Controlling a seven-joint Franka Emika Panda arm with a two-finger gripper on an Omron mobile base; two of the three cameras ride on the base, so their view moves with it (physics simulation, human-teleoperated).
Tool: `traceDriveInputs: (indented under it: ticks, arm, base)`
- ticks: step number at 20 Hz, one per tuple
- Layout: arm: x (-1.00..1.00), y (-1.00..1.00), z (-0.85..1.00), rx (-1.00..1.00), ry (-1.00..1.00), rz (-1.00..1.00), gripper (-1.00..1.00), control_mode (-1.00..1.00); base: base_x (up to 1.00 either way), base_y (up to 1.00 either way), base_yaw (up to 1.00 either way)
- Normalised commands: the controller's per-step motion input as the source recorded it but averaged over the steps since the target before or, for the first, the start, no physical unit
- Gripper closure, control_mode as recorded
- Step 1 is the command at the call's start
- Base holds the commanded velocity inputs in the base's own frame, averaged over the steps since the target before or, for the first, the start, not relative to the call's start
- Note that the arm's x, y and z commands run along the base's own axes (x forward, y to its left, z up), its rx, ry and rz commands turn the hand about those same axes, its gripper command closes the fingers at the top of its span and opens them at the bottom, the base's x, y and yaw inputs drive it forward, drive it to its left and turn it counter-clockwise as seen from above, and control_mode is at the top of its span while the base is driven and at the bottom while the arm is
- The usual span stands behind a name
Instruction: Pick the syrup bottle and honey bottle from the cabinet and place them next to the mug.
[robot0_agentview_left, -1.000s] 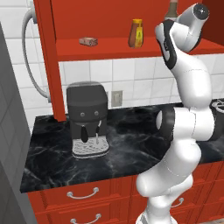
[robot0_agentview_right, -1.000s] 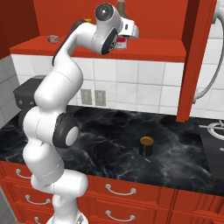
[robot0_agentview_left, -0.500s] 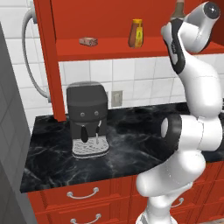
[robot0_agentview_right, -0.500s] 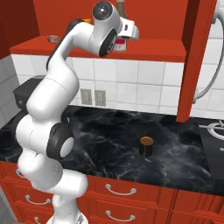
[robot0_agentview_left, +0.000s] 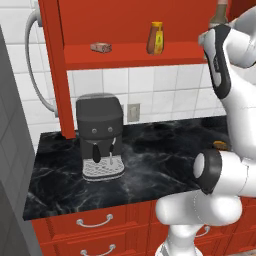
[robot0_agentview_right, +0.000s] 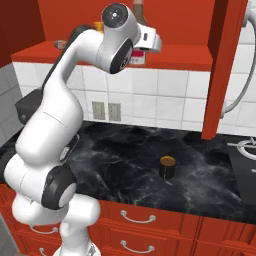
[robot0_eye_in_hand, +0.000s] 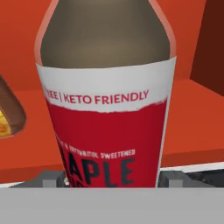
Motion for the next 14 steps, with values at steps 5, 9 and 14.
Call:
traceDriveInputs:
  ticks: [5, 9, 14]
  arm:
    - [-0.85, -0.23, -0.08, 0.0, 0.0, 0.0, 1.0, -1.0]
    - [-0.86, -0.47, -0.36, 0.0, -0.01, 0.0, 1.0, -1.0]
    - [-0.78, -0.55, -0.64, 0.0, -0.01, 0.0, 1.0, -1.0]
  base:
    - [0.0, 0.0, 0.0]
    - [0.0, 0.0, 0.0]
    - [0.0, 0.0, 0.0]
